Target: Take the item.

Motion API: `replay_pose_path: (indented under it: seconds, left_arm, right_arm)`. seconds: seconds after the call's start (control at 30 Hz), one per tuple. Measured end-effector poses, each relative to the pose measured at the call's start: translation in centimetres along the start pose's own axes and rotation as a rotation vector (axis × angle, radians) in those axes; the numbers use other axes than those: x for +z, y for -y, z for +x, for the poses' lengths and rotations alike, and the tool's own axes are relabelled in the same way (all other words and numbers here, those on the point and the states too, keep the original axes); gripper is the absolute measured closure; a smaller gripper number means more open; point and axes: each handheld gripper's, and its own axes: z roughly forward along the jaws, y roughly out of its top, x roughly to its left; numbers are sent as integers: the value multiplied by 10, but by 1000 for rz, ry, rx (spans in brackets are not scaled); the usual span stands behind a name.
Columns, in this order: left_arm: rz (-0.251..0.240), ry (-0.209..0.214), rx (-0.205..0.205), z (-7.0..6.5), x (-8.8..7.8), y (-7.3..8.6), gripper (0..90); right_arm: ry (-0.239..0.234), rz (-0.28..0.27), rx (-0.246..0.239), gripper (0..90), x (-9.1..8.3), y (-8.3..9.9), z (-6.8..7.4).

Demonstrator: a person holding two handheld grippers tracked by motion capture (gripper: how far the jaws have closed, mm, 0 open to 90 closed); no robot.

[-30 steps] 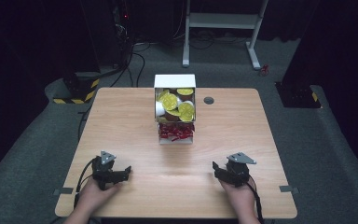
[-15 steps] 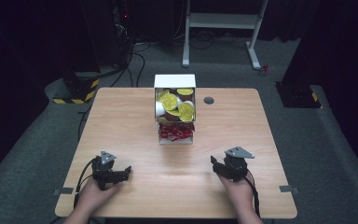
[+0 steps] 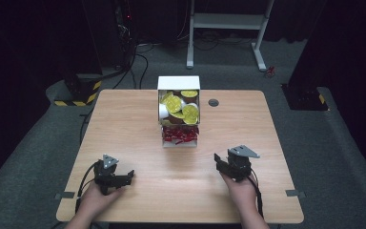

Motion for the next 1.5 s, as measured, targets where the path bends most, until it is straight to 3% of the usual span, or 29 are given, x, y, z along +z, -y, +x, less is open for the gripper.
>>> replay_pose_path:
  seconds: [0.2, 0.47, 0.77, 0.87, 1.1, 1.2, 1.5]
  left_arm:
    - [1, 1, 1, 0, 0, 0, 40]
    - [1, -1, 3, 0, 0, 0, 39]
    - [2, -6, -5, -1, 0, 0, 39]
    - [1, -6, -6, -1, 0, 0, 39]
    - [3, -4, -5, -1, 0, 0, 40]
    - [2, -5, -5, -1, 0, 0, 39]
    - [5, 3, -2, -1, 1, -1, 33]
  right_arm:
    - [-2, -16, -2, 421, -1, -8, 1]
    - [-11, -36, 36, 405, 2, -21, 4]
    - [-32, -44, -10, 434, 10, -34, 11]
    - [-64, -58, -7, 467, 11, -38, 13]
    - [-75, -86, -2, 472, 16, -52, 21]
    - [-84, -99, -12, 519, 18, -58, 24]
    - [-85, -100, -52, 551, 23, -69, 35]
